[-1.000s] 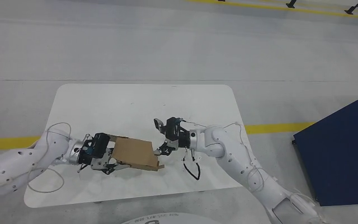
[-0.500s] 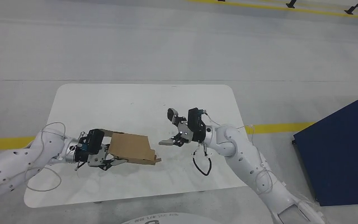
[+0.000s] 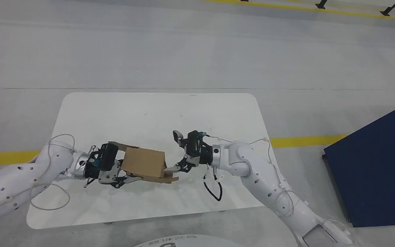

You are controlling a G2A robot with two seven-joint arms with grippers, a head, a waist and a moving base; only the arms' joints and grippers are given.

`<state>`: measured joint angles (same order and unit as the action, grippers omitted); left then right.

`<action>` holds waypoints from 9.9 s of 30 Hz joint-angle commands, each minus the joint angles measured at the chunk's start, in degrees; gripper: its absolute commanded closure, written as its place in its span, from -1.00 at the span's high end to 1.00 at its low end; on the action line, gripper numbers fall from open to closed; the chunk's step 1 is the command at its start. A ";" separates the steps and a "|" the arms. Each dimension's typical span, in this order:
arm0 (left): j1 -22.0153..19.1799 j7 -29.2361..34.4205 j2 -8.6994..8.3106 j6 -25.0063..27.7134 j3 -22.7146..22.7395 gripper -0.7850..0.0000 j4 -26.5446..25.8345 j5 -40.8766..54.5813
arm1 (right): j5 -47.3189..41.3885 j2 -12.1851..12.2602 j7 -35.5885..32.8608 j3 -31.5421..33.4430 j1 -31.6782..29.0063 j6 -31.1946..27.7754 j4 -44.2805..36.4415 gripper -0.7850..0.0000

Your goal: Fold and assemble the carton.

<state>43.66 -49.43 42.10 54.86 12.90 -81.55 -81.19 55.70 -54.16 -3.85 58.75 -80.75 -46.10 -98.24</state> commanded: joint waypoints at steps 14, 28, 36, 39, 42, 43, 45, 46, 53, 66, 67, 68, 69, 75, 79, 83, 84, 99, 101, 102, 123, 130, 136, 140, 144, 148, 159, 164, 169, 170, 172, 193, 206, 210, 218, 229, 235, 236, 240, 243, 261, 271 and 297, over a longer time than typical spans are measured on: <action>0.95 0.57 0.73 0.57 1.38 -1.00 0.00 -0.60 | 0.51 -1.09 -0.44 -2.23 1.90 1.44 1.24 1.00; 1.96 -1.85 -0.95 -1.84 3.65 -1.00 -0.45 1.85 | -5.47 -0.01 7.97 5.82 -0.88 -4.99 3.72 1.00; 2.12 -4.30 -3.44 -4.28 4.70 -1.00 -3.09 5.65 | -6.91 0.22 8.98 8.82 -1.99 -5.24 5.11 1.00; 1.93 -4.85 -4.68 -4.82 5.09 -1.00 -4.54 8.11 | -6.62 0.11 6.79 8.44 -1.66 -4.41 5.00 1.00; 1.74 -4.63 -5.51 -4.61 5.21 -1.00 -5.38 9.05 | -6.44 -0.14 4.78 7.53 -0.97 -2.78 4.84 1.00; 1.71 -4.52 -5.73 -4.50 5.18 -1.00 -5.75 9.22 | -6.41 -0.24 4.18 7.15 -0.73 -2.23 4.76 1.00; 1.69 -4.40 -6.05 -4.38 5.02 -1.00 -6.40 9.31 | -6.42 -0.45 3.11 6.39 -0.26 -1.81 4.55 1.00; 1.70 -4.31 -6.10 -4.29 4.87 -1.00 -6.55 9.31 | -6.40 -0.51 2.78 6.11 -0.11 -1.88 4.47 1.00; 1.31 -3.22 -5.50 -3.21 3.65 -1.00 -6.62 9.82 | -6.19 -0.81 2.10 5.12 0.23 -3.08 4.04 1.00; 0.66 -2.63 -3.75 -2.62 2.28 -1.00 -4.81 9.10 | -6.16 -0.85 1.61 5.35 -0.37 -6.24 3.45 1.00; 0.62 -2.57 -3.62 -2.56 2.19 -1.00 -4.78 9.02 | -6.15 -0.88 1.43 5.19 -0.35 -6.25 3.40 1.00; 0.58 -2.51 -3.50 -2.49 2.09 -1.00 -4.75 8.92 | -6.11 -0.94 1.13 4.91 -0.25 -6.27 3.36 1.00; 0.53 -2.43 -3.38 -2.42 2.01 -1.00 -4.71 8.88 | -6.08 -1.02 0.72 4.55 -0.05 -6.13 3.40 1.00; 0.25 -2.32 -2.85 -2.30 1.77 -1.00 -4.41 8.74 | -6.04 -1.75 -1.86 1.58 1.80 -4.65 3.82 1.00; 0.17 -2.32 -2.69 -2.31 1.66 -1.00 -4.26 8.70 | -6.38 -2.16 -2.41 0.34 2.94 -4.27 4.49 1.00; 0.18 -2.47 -2.63 -2.46 1.55 -1.00 -4.04 8.61 | -7.27 -2.27 -1.50 0.61 3.38 -4.98 5.40 1.00; 0.17 -2.53 -2.62 -2.51 1.54 -1.00 -3.97 8.63 | -7.44 -2.23 -1.24 0.91 3.34 -5.31 5.58 1.00; 0.54 -3.34 -3.59 -3.32 1.42 -1.00 -4.08 11.94 | -10.09 -1.20 1.70 6.54 0.69 -11.11 6.21 1.00; 0.01 -3.26 -3.77 -3.25 1.97 -1.00 -1.92 10.02 | -10.19 -1.17 1.63 6.89 0.54 -10.85 6.20 1.00; 0.01 -3.26 -3.77 -3.25 1.97 -1.00 -1.92 10.02 | -10.18 -1.17 1.62 7.10 0.48 -10.33 6.19 1.00; 2.16 4.58 -2.69 3.14 -3.16 -1.00 -3.78 41.79 | -8.86 -1.15 4.53 10.54 -1.46 -2.84 5.55 1.00; 2.16 4.58 -2.69 3.14 -3.16 -1.00 -3.78 41.79 | -9.39 -1.20 5.37 10.81 -1.63 -2.16 5.37 1.00; 2.16 4.58 -2.69 3.14 -3.16 -1.00 -3.78 41.79 | -9.65 -1.26 6.47 11.07 -2.22 -1.13 4.89 1.00; 3.11 6.00 -2.52 2.65 -2.96 -1.00 -4.23 42.83 | -10.67 -1.44 5.49 10.61 -2.14 0.61 4.97 1.00; 4.39 8.97 -2.02 3.14 -1.68 -1.00 -2.98 45.30 | -12.89 -1.61 3.41 10.15 -1.33 0.27 5.17 1.00; 5.40 11.39 -1.46 3.14 -0.66 -1.00 -2.72 46.62 | -12.84 -1.68 2.42 10.09 -1.28 -0.14 4.84 1.00; 6.80 18.52 -0.32 3.14 2.17 -1.00 -2.70 49.19 | -10.31 -2.25 0.79 7.92 -1.04 0.41 3.52 1.00; 7.67 20.76 0.11 3.14 3.62 -1.00 -2.64 50.11 | -9.10 -2.51 -0.17 6.77 -0.76 0.51 3.22 1.00; 8.59 22.45 0.47 3.14 5.12 -1.00 -2.81 50.73 | -7.64 -2.84 -1.36 5.37 -0.28 1.40 2.97 1.00; 8.79 22.73 0.54 3.14 5.36 -1.00 -2.93 50.93 | -7.48 -2.92 -1.52 5.13 -0.16 1.75 3.00 1.00; 9.18 23.41 0.66 3.14 5.71 -1.00 -3.10 51.58 | -7.19 -3.06 -1.60 4.77 0.08 2.47 3.01 1.00; 8.45 33.97 1.27 3.14 3.83 -1.00 -3.30 64.59 | -22.74 -2.02 4.37 14.95 -2.78 -5.61 7.90 1.00; 7.85 38.29 2.02 3.14 4.26 -1.00 -3.78 63.59 | -23.24 -2.62 -6.82 10.81 2.22 -1.64 8.63 1.00; 8.12 37.93 1.96 3.14 4.67 -1.00 -4.03 63.10 | -20.86 -2.61 -6.80 10.95 1.77 -2.02 7.97 1.00; 8.46 37.66 1.92 3.14 5.06 -1.00 -4.26 62.66 | -16.28 -2.58 -5.81 11.12 0.40 -3.32 6.27 1.00; 8.56 38.10 2.24 3.14 4.95 -1.00 -4.17 62.59 | -12.56 -3.04 -5.66 9.00 0.28 -2.47 5.02 1.00; 8.46 38.30 2.55 3.14 4.80 -1.00 -3.75 63.00 | -11.27 -3.41 -6.12 7.41 0.97 -1.20 4.99 1.00; 8.45 38.33 2.62 3.14 4.74 -1.00 -3.68 63.14 | -11.06 -3.48 -6.15 7.17 1.10 -0.89 5.00 1.00; 8.32 38.25 2.89 3.14 4.69 -1.00 -3.52 63.65 | -10.40 -3.64 -6.07 6.65 1.48 -0.67 5.15 1.00; 8.27 37.63 2.99 3.14 4.78 -1.00 -3.47 64.15 | -10.88 -3.61 -4.84 7.43 1.35 -0.59 5.60 1.00; 8.44 34.10 2.22 3.14 4.90 -1.00 -3.38 65.80 | -15.35 -2.27 1.24 17.18 -4.56 -9.30 5.06 1.00; 8.03 35.00 2.45 3.14 4.26 -1.00 -3.51 65.24 | -11.53 -3.15 -3.13 12.79 -2.17 -1.94 4.50 1.00; 7.12 32.69 1.93 3.14 2.70 -1.00 -4.87 62.46 | -21.95 -2.43 -9.04 10.57 0.53 -11.90 6.69 1.00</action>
<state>50.83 -16.61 44.03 58.00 15.72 -86.45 -18.75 34.36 -56.76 -12.61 69.31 -80.20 -58.09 -91.37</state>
